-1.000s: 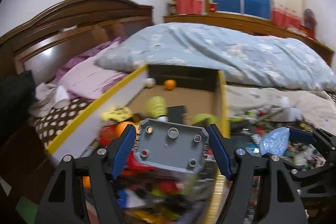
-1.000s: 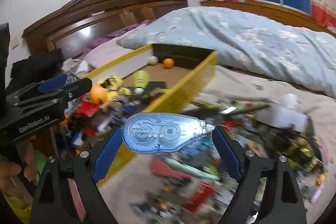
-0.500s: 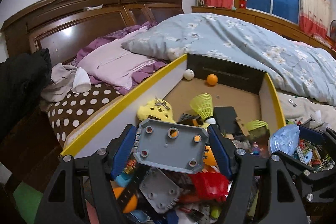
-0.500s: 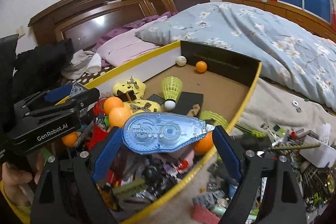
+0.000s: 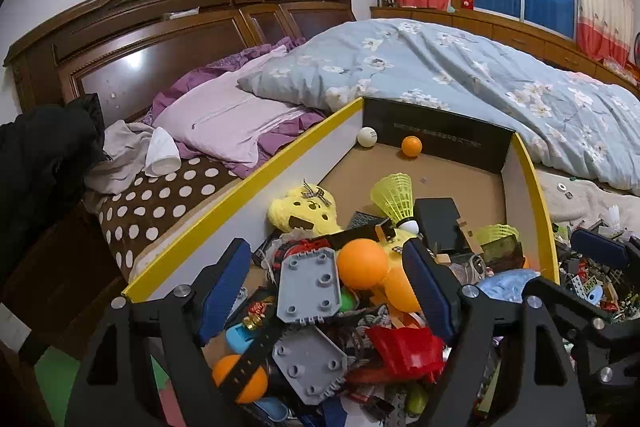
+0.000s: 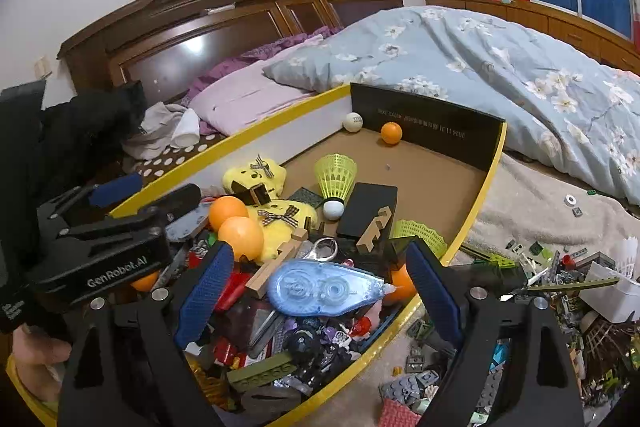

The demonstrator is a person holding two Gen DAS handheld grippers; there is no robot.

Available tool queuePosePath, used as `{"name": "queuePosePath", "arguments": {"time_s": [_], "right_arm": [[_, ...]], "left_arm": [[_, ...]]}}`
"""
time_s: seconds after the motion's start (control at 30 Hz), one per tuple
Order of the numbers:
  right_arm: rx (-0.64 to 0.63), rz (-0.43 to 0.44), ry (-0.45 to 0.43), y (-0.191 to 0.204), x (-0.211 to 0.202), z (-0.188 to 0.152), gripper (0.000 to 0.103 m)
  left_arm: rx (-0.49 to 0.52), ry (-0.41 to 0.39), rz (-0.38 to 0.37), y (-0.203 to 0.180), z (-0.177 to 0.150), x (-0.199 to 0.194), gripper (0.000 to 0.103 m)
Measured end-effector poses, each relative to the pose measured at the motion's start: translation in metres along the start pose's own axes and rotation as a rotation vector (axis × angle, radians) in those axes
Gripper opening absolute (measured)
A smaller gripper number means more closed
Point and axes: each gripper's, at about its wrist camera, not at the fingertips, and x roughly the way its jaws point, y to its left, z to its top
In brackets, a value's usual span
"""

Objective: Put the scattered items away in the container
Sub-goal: 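Carry the grey plate and tape dispenser into the yellow box and release both, then move both open tools from the box back over the toy pile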

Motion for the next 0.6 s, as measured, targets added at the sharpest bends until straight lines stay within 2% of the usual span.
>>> {"name": "queuePosePath", "arguments": {"time_s": [0.2,0.4,0.6], "right_arm": [[-0.007,-0.026,-0.013,-0.002,-0.019,-0.007,0.090],[0.014,-0.054,-0.027,-0.014,-0.047,-0.016,0.090],[0.053,-0.119,-0.041,-0.042,-0.093,-0.043,0.090]], "left_arm": [[0.003,-0.012,-0.018,-0.010,-0.002,-0.014,0.079],[0.007,-0.023,-0.075,-0.029,-0.008,-0.035,0.079],[0.045,-0.047,-0.181,-0.062,-0.019,-0.062,0.079]]}}
